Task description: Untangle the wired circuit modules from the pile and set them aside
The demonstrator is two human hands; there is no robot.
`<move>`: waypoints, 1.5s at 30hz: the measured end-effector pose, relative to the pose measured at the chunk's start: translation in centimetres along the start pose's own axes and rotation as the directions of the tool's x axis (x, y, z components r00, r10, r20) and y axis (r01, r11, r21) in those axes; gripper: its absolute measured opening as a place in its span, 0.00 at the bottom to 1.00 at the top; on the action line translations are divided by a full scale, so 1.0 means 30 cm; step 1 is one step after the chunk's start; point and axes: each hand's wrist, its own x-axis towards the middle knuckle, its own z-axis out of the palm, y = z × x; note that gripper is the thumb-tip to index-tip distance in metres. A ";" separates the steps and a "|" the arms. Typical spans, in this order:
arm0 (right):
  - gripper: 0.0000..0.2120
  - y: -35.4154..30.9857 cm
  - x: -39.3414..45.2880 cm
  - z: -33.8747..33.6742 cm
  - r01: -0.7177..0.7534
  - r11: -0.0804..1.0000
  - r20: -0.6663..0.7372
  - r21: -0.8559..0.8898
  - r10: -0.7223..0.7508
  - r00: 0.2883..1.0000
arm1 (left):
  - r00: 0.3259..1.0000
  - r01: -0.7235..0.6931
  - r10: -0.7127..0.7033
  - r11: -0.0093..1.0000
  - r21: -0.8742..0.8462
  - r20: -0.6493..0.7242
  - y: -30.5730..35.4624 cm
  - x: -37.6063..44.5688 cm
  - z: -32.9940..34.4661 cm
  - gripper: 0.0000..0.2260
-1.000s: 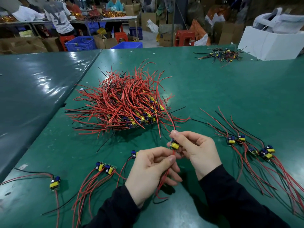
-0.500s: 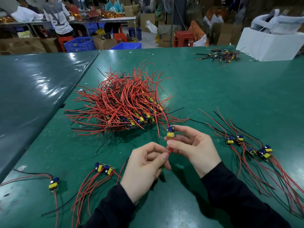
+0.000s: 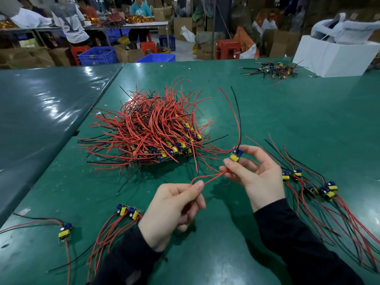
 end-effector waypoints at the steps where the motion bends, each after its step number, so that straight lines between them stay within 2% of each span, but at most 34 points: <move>1: 0.14 0.000 0.001 0.000 0.022 1.000 -0.003 -0.011 -0.022 1.000 | 0.993 0.097 -0.090 0.990 -0.101 0.073 0.011 -0.001 -0.008 0.16; 3: 0.14 -0.001 0.003 -0.003 0.061 0.998 -0.010 -0.028 -0.061 0.998 | 0.956 0.245 -0.190 0.936 -0.254 0.222 0.026 0.001 -0.028 0.17; 5: 0.14 -0.001 0.005 -0.005 0.088 0.995 -0.016 -0.037 -0.089 0.996 | 0.906 0.347 -0.216 0.870 -0.351 0.363 0.034 0.002 -0.052 0.19; 7: 0.15 0.002 0.001 -0.004 0.103 0.994 -0.016 -0.046 -0.104 0.994 | 0.858 0.402 -0.184 0.823 -0.402 0.480 0.047 -0.003 -0.065 0.19; 9: 0.15 0.006 -0.008 0.000 0.121 0.990 -0.007 -0.074 -0.122 0.992 | 0.848 0.413 -0.173 0.808 -0.421 0.501 0.056 -0.009 -0.065 0.19; 10: 0.16 0.008 -0.012 0.002 0.129 0.988 0.000 -0.087 -0.130 0.992 | 0.879 0.386 -0.200 0.832 -0.399 0.434 0.052 -0.004 -0.061 0.19; 12: 0.16 0.008 -0.018 0.004 0.133 0.987 0.003 -0.089 -0.133 0.991 | 0.971 0.215 -0.190 0.958 -0.190 0.142 0.027 0.004 -0.056 0.22; 14: 0.17 0.004 -0.014 0.001 0.131 0.989 -0.008 -0.073 -0.131 0.991 | 0.992 0.000 0.012 0.996 0.092 -0.125 0.010 0.008 -0.045 0.23; 16: 0.16 -0.001 -0.011 -0.004 0.132 0.989 -0.014 -0.069 -0.133 0.991 | 0.967 -0.117 0.149 0.980 0.159 -0.207 0.002 0.014 -0.032 0.18; 18: 0.16 -0.002 -0.012 -0.002 0.130 0.989 -0.004 -0.068 -0.130 0.991 | 0.940 -0.167 0.220 0.963 0.210 -0.260 -0.007 0.017 -0.028 0.14; 20: 0.16 -0.001 -0.014 0.001 0.130 0.989 0.011 -0.069 -0.130 0.991 | 0.923 -0.170 0.238 0.957 0.233 -0.304 -0.010 0.020 -0.030 0.14; 22: 0.15 -0.005 -0.012 0.002 0.136 0.989 0.006 -0.056 -0.136 0.991 | 0.953 -0.085 0.119 0.988 0.133 -0.278 -0.003 0.019 -0.036 0.18; 25: 0.15 -0.014 -0.002 -0.007 0.149 0.989 -0.026 -0.019 -0.149 0.988 | 0.986 0.115 -0.108 0.992 0.053 -0.126 0.014 0.009 -0.043 0.21; 28: 0.15 -0.006 -0.005 -0.006 0.134 0.991 -0.006 -0.020 -0.134 0.991 | 0.976 0.203 -0.212 0.969 0.142 0.055 0.015 -0.002 -0.041 0.22; 31: 0.16 0.010 -0.014 0.003 0.115 0.991 0.038 -0.073 -0.113 0.993 | 0.962 0.172 -0.231 0.927 0.333 0.146 0.026 -0.013 -0.041 0.17; 32: 0.16 0.013 -0.015 0.004 0.109 0.990 0.052 -0.091 -0.105 0.993 | 0.970 0.139 -0.199 0.926 0.350 0.140 0.036 -0.014 -0.041 0.12; 34: 0.16 0.013 -0.016 0.003 0.088 0.989 0.079 -0.121 -0.079 0.994 | 0.993 0.101 -0.117 0.943 0.318 0.034 0.049 -0.009 -0.051 0.07; 37: 0.15 0.017 -0.027 0.008 0.020 0.988 0.131 -0.154 0.000 0.991 | 0.984 0.072 -0.006 0.924 0.376 -0.176 0.044 0.002 -0.085 0.15; 39: 0.15 0.025 -0.035 0.013 -0.012 0.985 0.152 -0.172 0.038 0.988 | 0.942 -0.023 0.171 0.890 0.456 -0.287 0.041 0.002 -0.093 0.15; 40: 0.15 0.028 -0.039 0.014 -0.020 0.983 0.156 -0.183 0.049 0.986 | 0.906 -0.120 0.301 0.856 0.503 -0.298 0.043 -0.003 -0.087 0.12; 42: 0.15 0.035 -0.045 0.019 -0.034 0.980 0.166 -0.194 0.067 0.984 | 0.857 -0.306 0.488 0.737 0.603 -0.162 0.051 -0.022 -0.053 0.05; 44: 0.15 0.041 -0.047 0.022 -0.052 0.979 0.174 -0.195 0.087 0.981 | 0.860 -0.352 0.511 0.571 0.742 0.015 0.033 -0.032 -0.019 0.13; 45: 0.14 0.044 -0.046 0.022 -0.068 0.980 0.174 -0.189 0.101 0.979 | 0.854 -0.354 0.515 0.470 0.808 0.075 0.022 -0.029 -0.008 0.14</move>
